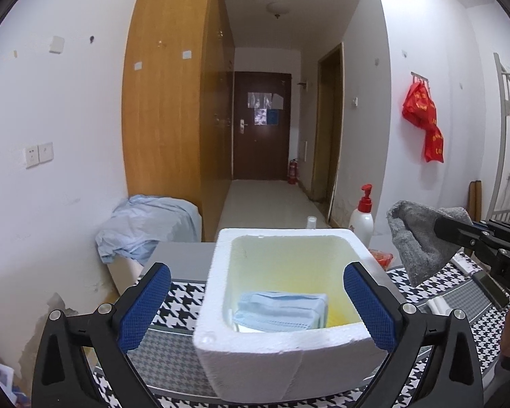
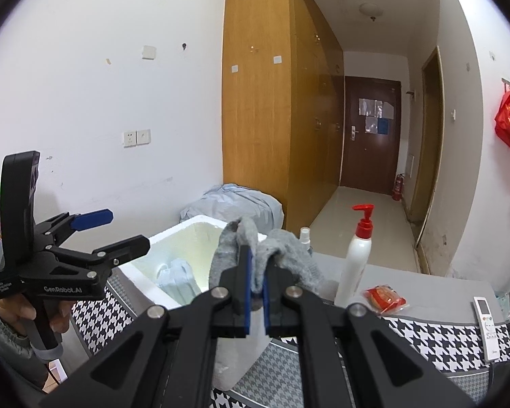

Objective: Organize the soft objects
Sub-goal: 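Lower the grey cloth into the box and open the right tool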

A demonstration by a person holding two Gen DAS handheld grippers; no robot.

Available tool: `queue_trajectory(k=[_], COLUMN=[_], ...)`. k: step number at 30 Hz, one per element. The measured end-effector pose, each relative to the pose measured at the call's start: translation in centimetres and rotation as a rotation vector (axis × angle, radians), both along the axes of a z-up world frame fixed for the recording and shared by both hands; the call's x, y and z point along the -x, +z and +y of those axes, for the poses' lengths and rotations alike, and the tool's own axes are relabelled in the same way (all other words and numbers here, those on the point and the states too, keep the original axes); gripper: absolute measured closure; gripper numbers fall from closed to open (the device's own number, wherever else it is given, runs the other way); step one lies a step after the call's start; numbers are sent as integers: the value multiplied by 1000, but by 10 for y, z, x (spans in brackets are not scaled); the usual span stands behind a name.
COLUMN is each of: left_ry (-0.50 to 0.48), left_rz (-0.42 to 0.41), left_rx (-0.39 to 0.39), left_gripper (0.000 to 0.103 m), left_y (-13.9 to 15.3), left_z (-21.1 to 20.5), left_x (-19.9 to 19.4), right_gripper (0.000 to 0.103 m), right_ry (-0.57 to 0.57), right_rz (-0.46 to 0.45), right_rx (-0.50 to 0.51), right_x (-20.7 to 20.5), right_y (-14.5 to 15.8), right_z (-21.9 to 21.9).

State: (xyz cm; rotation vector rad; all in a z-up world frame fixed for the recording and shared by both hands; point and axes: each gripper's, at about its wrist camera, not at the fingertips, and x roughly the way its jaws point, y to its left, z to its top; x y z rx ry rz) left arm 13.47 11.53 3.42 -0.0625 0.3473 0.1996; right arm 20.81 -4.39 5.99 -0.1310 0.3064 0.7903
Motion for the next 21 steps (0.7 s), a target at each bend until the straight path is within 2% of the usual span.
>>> queue_trajectory(k=[5,21], left_ry=[22,72], left_rz=[-1,-10], left_rx=[-21,-17], left_gripper=[1,1], left_y=[-1,-7], left_z=[6,28], left_x=[7,25], right_gripper=[95,95], right_ry=[9,52], right_rz=[2,14], right_rx=[8,16], right_x=[0,2], right_y=[0,2], right_z=[10,45])
